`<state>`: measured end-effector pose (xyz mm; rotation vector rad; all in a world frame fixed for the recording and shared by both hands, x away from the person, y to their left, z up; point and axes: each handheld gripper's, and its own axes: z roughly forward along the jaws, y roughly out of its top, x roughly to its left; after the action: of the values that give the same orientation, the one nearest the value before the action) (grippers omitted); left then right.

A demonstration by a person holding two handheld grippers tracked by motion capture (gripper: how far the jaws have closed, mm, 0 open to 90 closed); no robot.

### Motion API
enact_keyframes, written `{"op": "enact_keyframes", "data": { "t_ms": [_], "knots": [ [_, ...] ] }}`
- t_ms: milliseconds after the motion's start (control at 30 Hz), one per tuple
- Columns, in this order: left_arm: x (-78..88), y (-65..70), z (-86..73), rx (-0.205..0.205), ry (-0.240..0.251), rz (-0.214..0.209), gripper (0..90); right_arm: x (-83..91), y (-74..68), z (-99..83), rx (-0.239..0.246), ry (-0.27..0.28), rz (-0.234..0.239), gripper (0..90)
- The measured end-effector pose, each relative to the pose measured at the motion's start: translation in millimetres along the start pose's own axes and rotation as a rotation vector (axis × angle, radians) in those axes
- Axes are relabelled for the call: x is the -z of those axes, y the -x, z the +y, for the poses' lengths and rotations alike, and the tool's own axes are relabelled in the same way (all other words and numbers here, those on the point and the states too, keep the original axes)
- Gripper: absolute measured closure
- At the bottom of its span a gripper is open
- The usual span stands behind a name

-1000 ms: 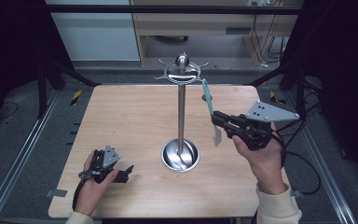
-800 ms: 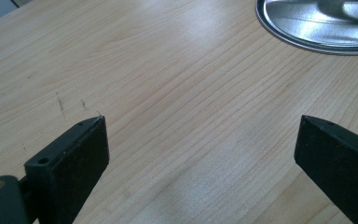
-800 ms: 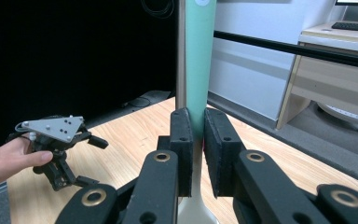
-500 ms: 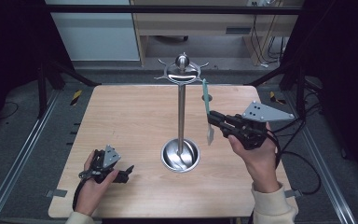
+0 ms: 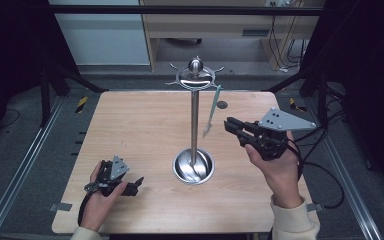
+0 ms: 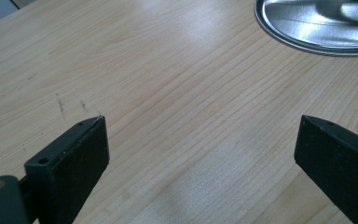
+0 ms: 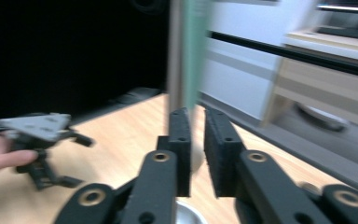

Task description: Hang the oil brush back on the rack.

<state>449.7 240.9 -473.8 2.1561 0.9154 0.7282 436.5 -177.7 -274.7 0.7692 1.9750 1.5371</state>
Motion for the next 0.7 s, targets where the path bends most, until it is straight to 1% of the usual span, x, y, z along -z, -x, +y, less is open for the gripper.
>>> {"op": "enact_keyframes", "data": {
  "t_ms": [67,100,133,200,267,333,400,467,567,633,700],
  "knots": [
    [0.3,-0.4,0.1,-0.005,-0.006,-0.001,2.6,2.8,2.3,0.6,0.002,-0.010,-0.046,75.6],
    [-0.1,-0.1,-0.1,0.002,0.000,-0.003,2.6,4.3,3.4,0.7,0.006,-0.008,-0.056,73.5],
    [0.1,-0.3,0.0,-0.001,0.000,-0.002,2.6,5.5,4.0,0.8,0.014,-0.007,-0.064,70.3],
    [0.1,-0.5,-0.1,0.000,0.001,-0.001,2.6,6.9,4.9,1.3,0.030,-0.016,-0.086,60.8],
    [0.1,-0.5,-0.1,0.002,0.003,0.000,2.6,7.3,6.4,1.7,0.024,-0.016,-0.114,50.4],
    [0.8,-1.0,0.2,-0.002,0.004,0.002,2.6,7.0,8.2,1.1,0.023,-0.009,-0.163,40.1],
    [1.2,-0.9,0.5,0.003,0.011,0.005,2.6,6.0,9.7,0.1,0.025,-0.007,-0.196,31.2],
    [1.3,-1.1,0.4,0.005,0.012,0.008,2.5,4.1,12.2,-1.3,0.019,-0.022,-0.232,21.8],
    [1.5,-1.7,0.7,0.003,0.015,0.008,2.6,2.7,17.9,-4.0,0.010,-0.041,-0.278,13.4],
    [1.6,-1.8,1.0,0.004,0.017,0.009,2.5,3.5,21.4,-5.3,0.012,-0.045,-0.312,10.3],
    [1.7,-1.8,1.0,0.007,0.018,0.009,2.5,5.4,25.7,-6.3,0.012,-0.044,-0.332,9.0]
  ]
}}
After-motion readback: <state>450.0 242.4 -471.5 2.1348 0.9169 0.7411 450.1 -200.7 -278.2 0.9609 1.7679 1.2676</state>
